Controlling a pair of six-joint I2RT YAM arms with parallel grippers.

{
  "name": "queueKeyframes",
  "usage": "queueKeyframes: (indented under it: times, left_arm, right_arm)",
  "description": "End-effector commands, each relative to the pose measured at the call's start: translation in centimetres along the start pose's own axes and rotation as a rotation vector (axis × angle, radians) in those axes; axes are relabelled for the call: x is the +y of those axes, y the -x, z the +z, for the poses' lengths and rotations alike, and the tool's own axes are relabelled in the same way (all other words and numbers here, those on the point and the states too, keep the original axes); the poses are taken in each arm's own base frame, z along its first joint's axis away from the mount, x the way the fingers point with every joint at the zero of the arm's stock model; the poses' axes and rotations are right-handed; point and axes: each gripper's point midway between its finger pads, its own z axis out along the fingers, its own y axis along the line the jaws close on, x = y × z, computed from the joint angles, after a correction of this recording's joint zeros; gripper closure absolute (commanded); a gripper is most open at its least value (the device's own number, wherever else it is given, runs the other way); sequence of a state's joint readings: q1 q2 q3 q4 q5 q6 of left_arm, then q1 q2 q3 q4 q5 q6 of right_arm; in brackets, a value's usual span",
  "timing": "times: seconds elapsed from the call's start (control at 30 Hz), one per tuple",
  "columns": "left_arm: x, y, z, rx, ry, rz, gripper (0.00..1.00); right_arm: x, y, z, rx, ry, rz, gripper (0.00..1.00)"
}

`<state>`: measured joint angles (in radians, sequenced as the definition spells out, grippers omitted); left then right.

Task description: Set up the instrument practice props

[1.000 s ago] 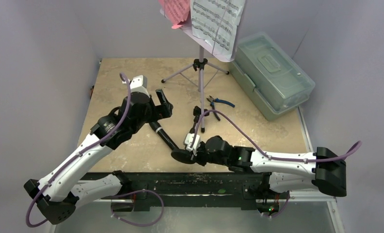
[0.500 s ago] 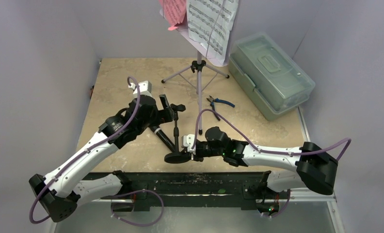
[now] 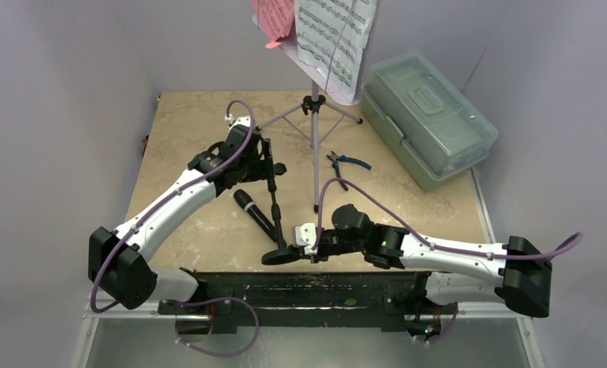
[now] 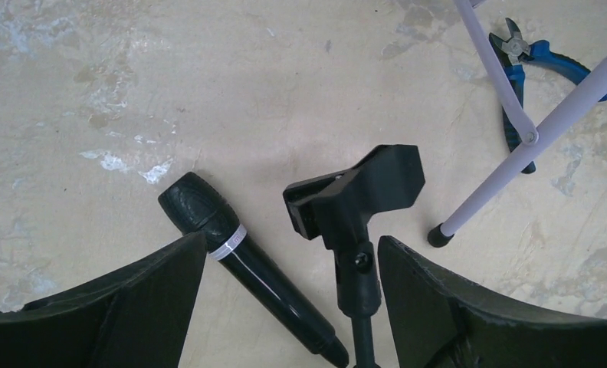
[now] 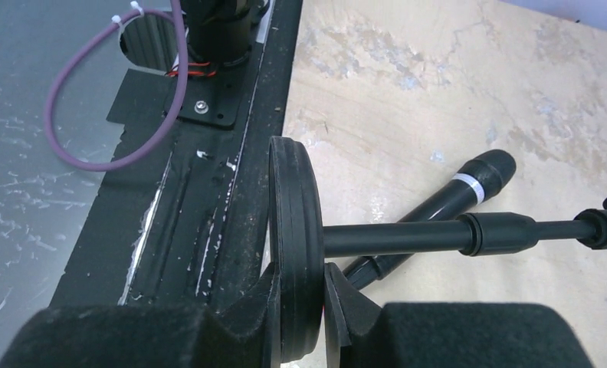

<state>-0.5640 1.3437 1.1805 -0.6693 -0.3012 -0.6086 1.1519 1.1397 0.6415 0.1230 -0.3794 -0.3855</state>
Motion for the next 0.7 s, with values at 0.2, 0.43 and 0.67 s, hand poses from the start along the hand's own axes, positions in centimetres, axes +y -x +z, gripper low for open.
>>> queueKeyframes:
  times: [0.2, 0.43, 0.67]
  left_arm:
    - [-3.3, 0.5, 0.8, 0.036, -0.266, -0.006, 0.04]
    - [-4.2, 1.5, -1.1, 0.013, -0.426, -0.134, 0.0]
    - [-5.1, 2.3, -2.3, 0.031, -0.585, -0.315, 0.0]
  right_arm:
    - [-1.9, 5.3, -1.8, -0.13, -0.088, -0.082, 1.0]
    - [-1.7, 6.2, -3.1, -0.184, -0.111, -0.078, 1.0]
    - [-1.4, 8.0, -4.2, -0.23, -0.098, -0.098, 1.0]
